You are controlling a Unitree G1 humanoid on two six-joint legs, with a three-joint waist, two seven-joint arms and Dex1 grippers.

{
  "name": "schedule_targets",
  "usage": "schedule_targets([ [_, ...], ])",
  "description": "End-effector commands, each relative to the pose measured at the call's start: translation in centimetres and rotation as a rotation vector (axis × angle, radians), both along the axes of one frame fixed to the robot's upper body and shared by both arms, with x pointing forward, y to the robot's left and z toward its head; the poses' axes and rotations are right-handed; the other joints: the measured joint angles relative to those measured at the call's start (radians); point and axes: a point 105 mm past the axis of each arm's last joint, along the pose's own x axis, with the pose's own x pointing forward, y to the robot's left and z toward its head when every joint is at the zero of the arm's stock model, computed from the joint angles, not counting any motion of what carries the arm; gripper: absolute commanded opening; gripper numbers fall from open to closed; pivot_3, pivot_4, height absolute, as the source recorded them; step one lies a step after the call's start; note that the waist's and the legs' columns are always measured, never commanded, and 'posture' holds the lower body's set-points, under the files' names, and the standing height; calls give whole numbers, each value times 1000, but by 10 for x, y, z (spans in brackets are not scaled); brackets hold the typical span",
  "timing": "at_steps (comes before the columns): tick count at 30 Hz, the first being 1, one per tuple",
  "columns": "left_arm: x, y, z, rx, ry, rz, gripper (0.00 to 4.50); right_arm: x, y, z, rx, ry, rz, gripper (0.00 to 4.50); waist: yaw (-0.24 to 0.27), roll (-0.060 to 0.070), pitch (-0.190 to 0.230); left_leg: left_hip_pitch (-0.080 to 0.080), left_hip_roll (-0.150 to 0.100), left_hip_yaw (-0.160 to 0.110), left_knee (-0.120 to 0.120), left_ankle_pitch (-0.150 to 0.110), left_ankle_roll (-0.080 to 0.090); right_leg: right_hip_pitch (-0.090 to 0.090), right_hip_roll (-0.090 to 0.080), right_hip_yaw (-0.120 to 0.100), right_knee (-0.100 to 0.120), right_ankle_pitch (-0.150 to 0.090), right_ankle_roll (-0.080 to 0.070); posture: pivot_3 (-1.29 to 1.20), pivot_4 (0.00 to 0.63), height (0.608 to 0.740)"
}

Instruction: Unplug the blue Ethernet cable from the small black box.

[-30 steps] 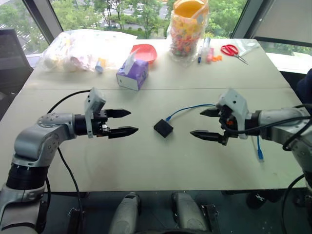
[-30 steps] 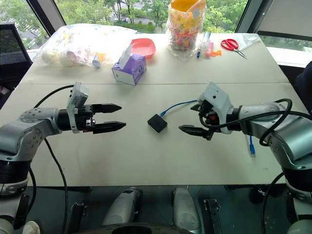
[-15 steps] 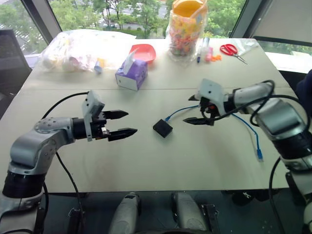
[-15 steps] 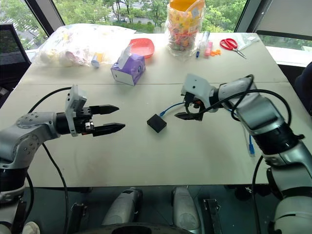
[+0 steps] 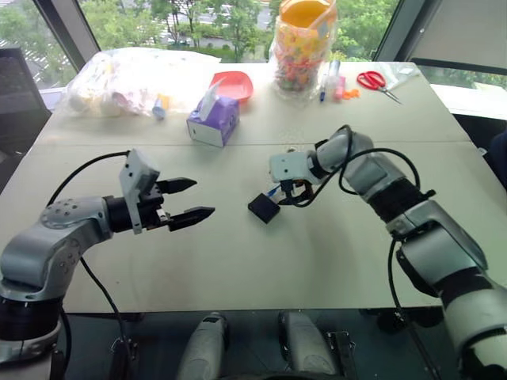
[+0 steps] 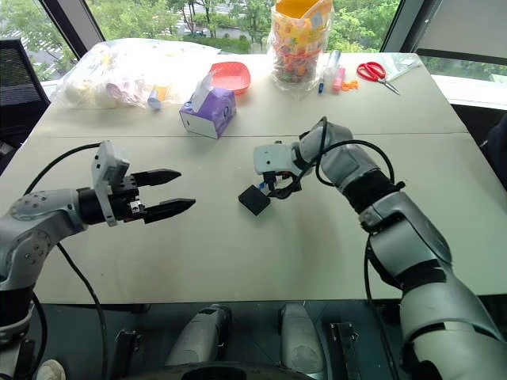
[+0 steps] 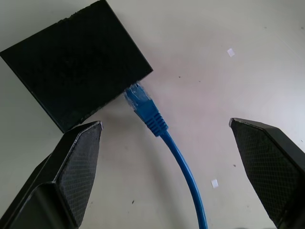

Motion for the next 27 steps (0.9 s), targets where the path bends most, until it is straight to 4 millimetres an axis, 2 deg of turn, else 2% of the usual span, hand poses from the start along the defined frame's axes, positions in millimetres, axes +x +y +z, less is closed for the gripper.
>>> schedule_targets([
  [1,0,2,15,-9,-78,23,4450,9,8,12,-9,-49,23,4500,-8,0,0,0,0,0,0,0,0,0,0,0,0,0,0,0,150,740],
  [5,0,3,19,-23,-99,48,4450,8,16,-3,-90,62,30,4500,-21,0,0,2,0,0,0,1,-1,0,1,0,3,1,-1,0,150,740],
  [8,0,3,19,-27,-104,58,4500,5,18,-10,-110,131,21,3630,-30,0,0,3,0,0,0,1,-2,0,1,0,5,1,-1,0,150,740],
  [13,-2,4,19,-28,-108,67,4500,6,18,-17,-147,154,-2,1012,-39,-1,-1,5,0,-1,0,1,-2,0,1,1,9,1,-1,0,150,740],
  [15,-2,3,18,-31,-106,68,4500,10,17,-14,-135,94,3,40,-38,-1,0,9,0,0,0,1,-2,2,1,1,12,0,-2,0,150,740],
  [19,-3,1,16,-33,-98,63,4500,24,10,-3,-161,-122,37,40,-34,0,0,17,0,-1,1,2,-3,10,2,1,13,-2,-6,0,150,740],
  [21,-3,-3,14,-40,-82,37,4500,31,2,10,-201,-319,108,40,-31,0,0,17,0,-1,1,2,-3,11,1,1,13,-2,-6,0,150,740],
  [24,2,-11,14,-71,-38,-19,4500,6,7,37,14,-526,190,40,-11,-1,0,15,-1,-1,1,2,-3,10,1,1,12,-2,-4,0,150,740],
  [27,9,-15,18,-110,-7,-46,4500,-18,8,53,120,-710,207,40,-14,0,0,13,-1,-1,-1,2,-3,8,1,2,12,-2,-1,0,150,740],
])
